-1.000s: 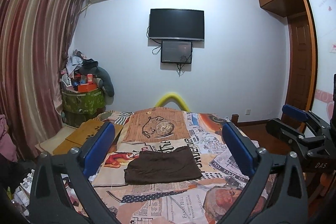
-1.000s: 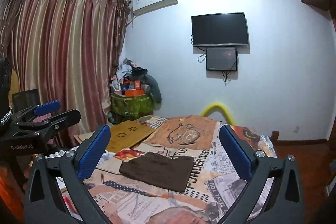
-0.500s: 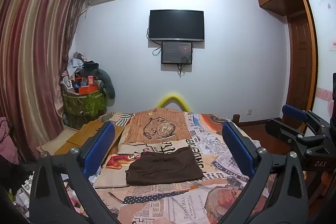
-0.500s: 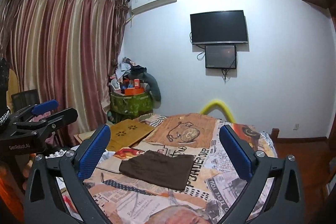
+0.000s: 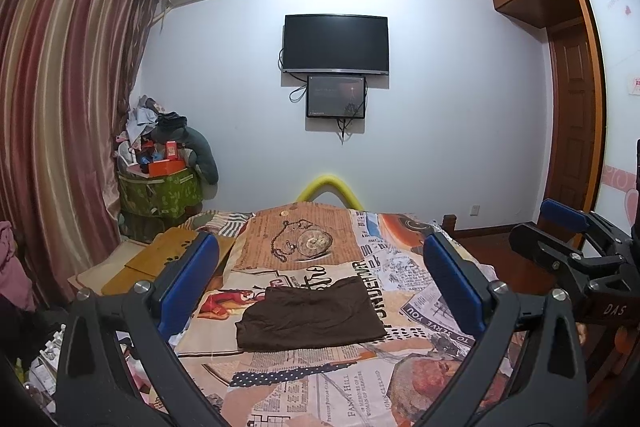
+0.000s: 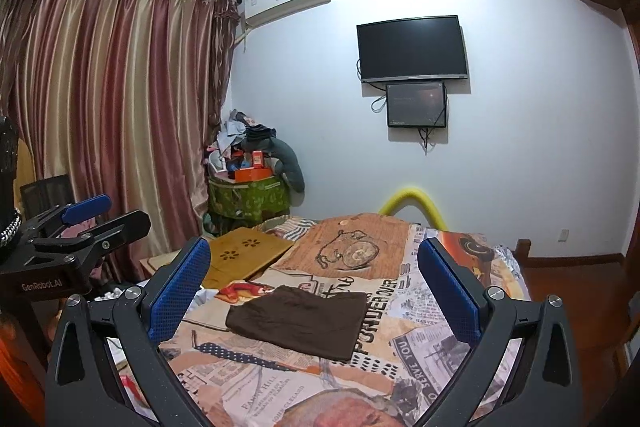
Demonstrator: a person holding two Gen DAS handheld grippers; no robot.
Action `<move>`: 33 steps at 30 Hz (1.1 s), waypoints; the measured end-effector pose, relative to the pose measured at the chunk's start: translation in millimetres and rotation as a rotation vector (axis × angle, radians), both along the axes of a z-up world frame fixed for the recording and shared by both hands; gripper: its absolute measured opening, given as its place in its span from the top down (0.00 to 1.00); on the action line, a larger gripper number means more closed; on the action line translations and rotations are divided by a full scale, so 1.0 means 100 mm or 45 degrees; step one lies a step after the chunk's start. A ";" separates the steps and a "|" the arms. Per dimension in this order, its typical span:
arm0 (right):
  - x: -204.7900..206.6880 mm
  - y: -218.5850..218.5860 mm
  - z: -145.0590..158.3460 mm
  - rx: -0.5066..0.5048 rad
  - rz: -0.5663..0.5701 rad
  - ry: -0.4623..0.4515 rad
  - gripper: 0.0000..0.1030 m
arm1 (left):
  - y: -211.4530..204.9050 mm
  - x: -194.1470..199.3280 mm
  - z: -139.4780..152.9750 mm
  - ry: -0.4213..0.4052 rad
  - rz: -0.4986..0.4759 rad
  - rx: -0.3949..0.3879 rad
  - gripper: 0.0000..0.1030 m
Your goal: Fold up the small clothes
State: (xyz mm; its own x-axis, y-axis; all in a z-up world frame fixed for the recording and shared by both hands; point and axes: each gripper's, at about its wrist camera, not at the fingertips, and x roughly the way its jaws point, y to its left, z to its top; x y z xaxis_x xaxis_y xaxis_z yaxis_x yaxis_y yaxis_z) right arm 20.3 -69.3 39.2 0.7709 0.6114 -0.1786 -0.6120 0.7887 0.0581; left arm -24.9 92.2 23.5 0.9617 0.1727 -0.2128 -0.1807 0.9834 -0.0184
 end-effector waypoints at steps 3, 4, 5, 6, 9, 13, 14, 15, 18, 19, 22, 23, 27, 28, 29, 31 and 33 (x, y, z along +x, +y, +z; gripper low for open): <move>-0.01 -0.01 0.01 0.002 -0.005 0.004 0.00 | 0.00 0.00 0.00 -0.001 0.001 0.000 0.00; -0.01 -0.01 0.01 0.002 -0.007 0.005 0.00 | 0.00 0.00 0.00 -0.001 0.000 -0.001 0.00; -0.01 -0.01 0.02 0.002 -0.009 0.006 0.00 | 0.00 0.00 0.00 -0.001 0.000 -0.002 0.00; 0.00 -0.02 0.02 0.002 -0.011 0.008 0.00 | 0.00 0.00 0.00 0.000 0.000 -0.001 0.00; -0.01 -0.02 0.03 0.004 -0.017 0.010 0.00 | 0.00 0.02 -0.01 0.002 0.002 -0.004 0.00; -0.01 -0.03 0.03 0.005 -0.023 0.010 0.00 | 0.02 0.03 -0.03 0.006 -0.001 -0.016 0.00; -0.02 -0.03 0.04 0.004 -0.023 0.009 0.00 | 0.01 0.04 -0.03 0.007 0.000 -0.019 0.00; -0.01 -0.03 0.03 0.004 -0.023 0.011 0.00 | 0.02 0.04 -0.03 0.007 0.000 -0.021 0.00; -0.02 -0.03 0.04 0.006 -0.022 0.012 0.00 | 0.04 0.04 -0.03 0.007 0.002 -0.028 0.00; -0.01 -0.03 0.04 0.006 -0.021 0.013 0.00 | 0.05 0.04 -0.03 0.007 0.002 -0.030 0.00; -0.01 -0.03 0.04 0.007 -0.020 0.013 0.00 | 0.05 0.04 -0.03 0.008 0.002 -0.035 0.00; -0.02 -0.03 0.05 0.009 -0.019 0.013 0.00 | 0.04 0.04 -0.03 0.009 0.001 -0.036 0.00; -0.02 -0.02 0.05 0.009 -0.019 0.015 0.00 | 0.04 0.04 -0.03 0.011 -0.007 -0.036 0.00; -0.02 -0.02 0.04 0.010 -0.019 0.016 0.00 | 0.03 0.04 -0.04 0.010 -0.009 -0.035 0.00; -0.02 -0.02 0.04 0.010 -0.018 0.018 0.00 | 0.03 0.04 -0.04 0.010 -0.012 -0.035 0.00; -0.02 -0.02 0.04 0.009 -0.020 0.016 0.00 | 0.03 0.04 -0.04 0.012 -0.018 -0.034 0.00; -0.02 -0.02 0.04 0.011 -0.018 0.016 0.00 | 0.03 0.04 -0.05 0.018 -0.025 -0.035 0.00</move>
State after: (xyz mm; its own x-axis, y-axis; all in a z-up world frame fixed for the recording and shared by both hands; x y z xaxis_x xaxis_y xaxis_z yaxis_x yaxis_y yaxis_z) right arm 18.2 -71.4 43.6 0.7772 0.6020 -0.1835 -0.6000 0.7967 0.0725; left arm -20.6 95.5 18.8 0.9616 0.1478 -0.2311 -0.1619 0.9859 -0.0431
